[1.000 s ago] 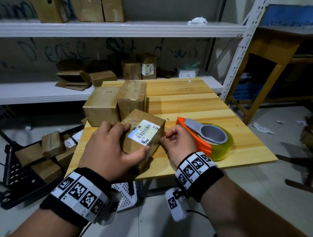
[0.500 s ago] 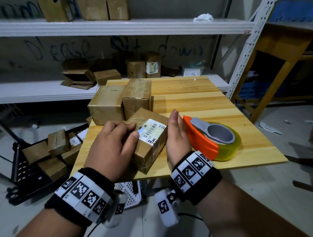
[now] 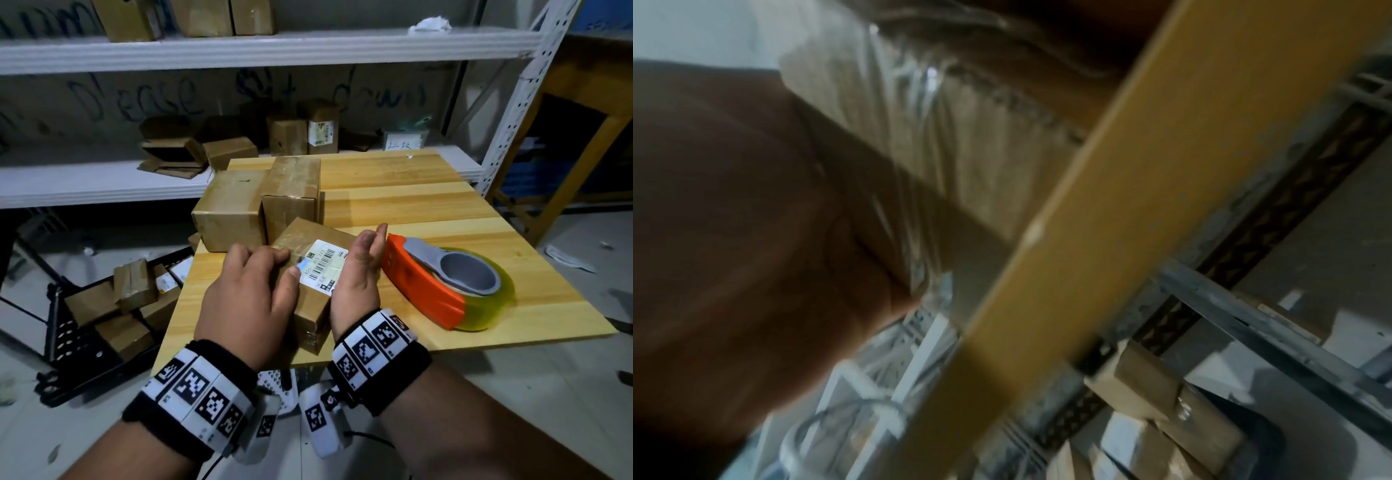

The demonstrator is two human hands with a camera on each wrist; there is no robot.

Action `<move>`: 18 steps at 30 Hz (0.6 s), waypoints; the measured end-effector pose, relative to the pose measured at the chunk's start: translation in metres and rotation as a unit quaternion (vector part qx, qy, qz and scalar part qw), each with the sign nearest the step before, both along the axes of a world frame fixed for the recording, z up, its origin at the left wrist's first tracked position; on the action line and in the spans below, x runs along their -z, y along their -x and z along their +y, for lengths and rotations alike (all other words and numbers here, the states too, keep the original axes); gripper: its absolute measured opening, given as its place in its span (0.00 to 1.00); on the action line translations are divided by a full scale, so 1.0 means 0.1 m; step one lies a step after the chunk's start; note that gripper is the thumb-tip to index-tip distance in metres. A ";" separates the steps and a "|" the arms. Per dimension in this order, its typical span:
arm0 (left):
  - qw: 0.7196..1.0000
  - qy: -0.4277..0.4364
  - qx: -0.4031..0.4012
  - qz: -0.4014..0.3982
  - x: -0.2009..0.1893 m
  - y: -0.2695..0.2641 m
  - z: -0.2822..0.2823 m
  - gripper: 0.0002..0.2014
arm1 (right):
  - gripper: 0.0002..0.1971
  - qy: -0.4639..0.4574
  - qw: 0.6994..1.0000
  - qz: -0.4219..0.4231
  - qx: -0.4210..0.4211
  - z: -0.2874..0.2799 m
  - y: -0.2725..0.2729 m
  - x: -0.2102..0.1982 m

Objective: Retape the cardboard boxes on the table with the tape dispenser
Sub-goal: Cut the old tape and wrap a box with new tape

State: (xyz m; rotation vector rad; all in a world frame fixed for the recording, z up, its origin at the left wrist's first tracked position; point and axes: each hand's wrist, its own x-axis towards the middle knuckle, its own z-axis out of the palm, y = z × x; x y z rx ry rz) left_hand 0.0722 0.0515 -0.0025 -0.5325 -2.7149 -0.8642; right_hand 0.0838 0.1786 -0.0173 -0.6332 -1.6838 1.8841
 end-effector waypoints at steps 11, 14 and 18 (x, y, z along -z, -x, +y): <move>0.999 0.009 -0.010 -0.038 -0.18 -0.01 0.02 0.20 | 0.80 0.014 0.996 -0.048 -0.081 -0.10 -0.29 0.14; 0.996 -0.020 0.016 -0.085 -0.21 -0.06 -0.03 0.29 | 0.75 0.069 0.996 -0.039 -0.036 -0.10 -0.36 0.08; 0.953 -0.226 0.025 -0.202 -0.20 -0.07 -0.04 0.27 | 0.56 0.133 0.991 -0.031 0.009 -0.02 -0.41 0.03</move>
